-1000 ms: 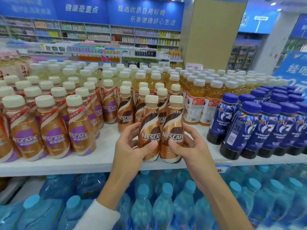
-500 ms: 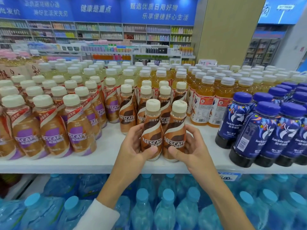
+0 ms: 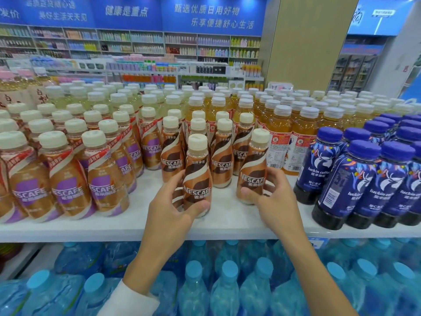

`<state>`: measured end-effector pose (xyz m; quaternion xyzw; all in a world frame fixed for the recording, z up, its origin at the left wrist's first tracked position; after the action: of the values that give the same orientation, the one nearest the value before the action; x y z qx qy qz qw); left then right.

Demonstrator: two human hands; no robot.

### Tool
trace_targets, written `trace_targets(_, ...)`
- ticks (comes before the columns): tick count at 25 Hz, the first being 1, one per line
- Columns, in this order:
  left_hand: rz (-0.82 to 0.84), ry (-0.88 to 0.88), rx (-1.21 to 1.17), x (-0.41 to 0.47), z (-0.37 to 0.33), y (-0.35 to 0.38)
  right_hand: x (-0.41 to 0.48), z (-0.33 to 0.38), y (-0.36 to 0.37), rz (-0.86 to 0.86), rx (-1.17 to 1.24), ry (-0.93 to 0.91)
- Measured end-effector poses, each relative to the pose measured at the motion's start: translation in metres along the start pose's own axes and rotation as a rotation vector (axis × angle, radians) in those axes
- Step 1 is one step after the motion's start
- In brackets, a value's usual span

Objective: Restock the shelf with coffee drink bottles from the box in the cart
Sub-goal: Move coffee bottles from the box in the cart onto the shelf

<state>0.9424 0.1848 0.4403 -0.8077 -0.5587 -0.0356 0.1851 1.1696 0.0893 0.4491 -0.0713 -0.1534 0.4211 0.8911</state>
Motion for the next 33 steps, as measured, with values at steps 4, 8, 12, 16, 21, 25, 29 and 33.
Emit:
trace_targets(4, -0.026, -0.001, 0.005, 0.002, 0.002, -0.007, 0.023, 0.001, -0.005, 0.000, -0.066, 0.023)
trace_targets(8, -0.054, -0.002, 0.022, 0.003, 0.003, -0.013, 0.034, 0.000, 0.001, -0.007, -0.073, 0.029)
trace_targets(12, -0.081, -0.005, 0.025, 0.004, 0.007, -0.026, 0.038, -0.001, 0.004, -0.003, -0.059, 0.016)
trace_targets(16, -0.090, -0.013, 0.031, 0.005, 0.007, -0.033, 0.040, 0.000, 0.008, -0.008, -0.044, 0.006)
trace_targets(21, -0.090, -0.025, 0.007, 0.007, 0.011, -0.037, 0.040, -0.002, 0.010, -0.002, -0.068, -0.011)
trace_targets(25, -0.104, -0.015, 0.019, 0.010, 0.012, -0.042, 0.035, -0.003, 0.012, -0.021, -0.088, -0.017)
trace_targets(29, -0.081, -0.004, 0.018, 0.018, 0.015, -0.044, 0.033, -0.001, 0.013, -0.038, -0.114, -0.032)
trace_targets(33, -0.093, 0.016, 0.048, 0.021, 0.016, -0.046, 0.033, -0.002, 0.015, -0.038, -0.135, -0.021)
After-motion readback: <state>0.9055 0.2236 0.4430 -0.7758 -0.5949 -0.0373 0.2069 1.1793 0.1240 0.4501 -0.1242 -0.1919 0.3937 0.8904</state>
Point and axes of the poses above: each hand's wrist, its own x-axis towards the middle knuckle, its own y-axis out of the palm, z = x × y, the point moved 9 cm from there along x, towards the middle knuckle, and after that the axes turned 4 degrees about z, right-handed, at the moved point
